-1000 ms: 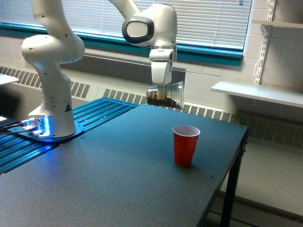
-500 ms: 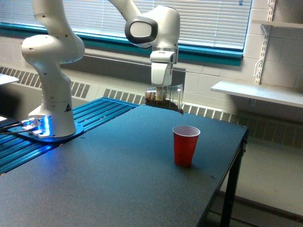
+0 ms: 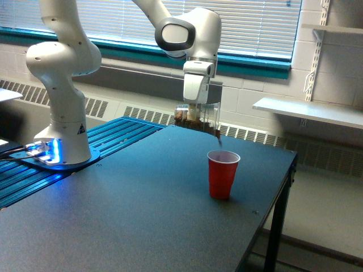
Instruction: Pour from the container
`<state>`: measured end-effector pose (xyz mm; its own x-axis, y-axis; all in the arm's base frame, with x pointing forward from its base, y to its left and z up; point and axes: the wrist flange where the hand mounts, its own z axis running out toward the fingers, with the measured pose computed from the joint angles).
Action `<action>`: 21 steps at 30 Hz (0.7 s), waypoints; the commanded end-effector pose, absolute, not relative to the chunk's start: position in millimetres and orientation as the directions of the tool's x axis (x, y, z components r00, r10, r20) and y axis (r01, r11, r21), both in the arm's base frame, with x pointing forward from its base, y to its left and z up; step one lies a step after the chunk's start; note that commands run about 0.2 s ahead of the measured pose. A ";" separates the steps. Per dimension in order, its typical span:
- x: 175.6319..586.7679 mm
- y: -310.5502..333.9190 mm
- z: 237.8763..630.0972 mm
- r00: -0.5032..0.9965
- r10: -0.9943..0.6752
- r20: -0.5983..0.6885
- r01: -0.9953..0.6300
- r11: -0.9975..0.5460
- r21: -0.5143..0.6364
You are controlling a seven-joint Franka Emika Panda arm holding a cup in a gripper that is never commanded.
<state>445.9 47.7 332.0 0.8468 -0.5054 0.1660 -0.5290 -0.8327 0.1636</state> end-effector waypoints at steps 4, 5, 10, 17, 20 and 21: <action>450.4 54.2 336.1 0.837 -0.518 0.175 -0.545 -0.817 0.190; 450.5 54.1 335.9 0.838 -0.518 0.173 -0.544 -0.817 0.192; 450.7 54.7 334.8 0.837 -0.521 0.170 -0.547 -0.812 0.205; 453.3 55.7 336.0 0.837 -0.523 0.161 -0.547 -0.806 0.227; 454.5 56.2 335.9 0.837 -0.523 0.160 -0.547 -0.804 0.232; 454.8 56.3 335.9 0.837 -0.524 0.160 -0.548 -0.804 0.233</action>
<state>451.6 50.8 333.0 0.8394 -0.5220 0.1517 -0.5435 -0.8089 0.2243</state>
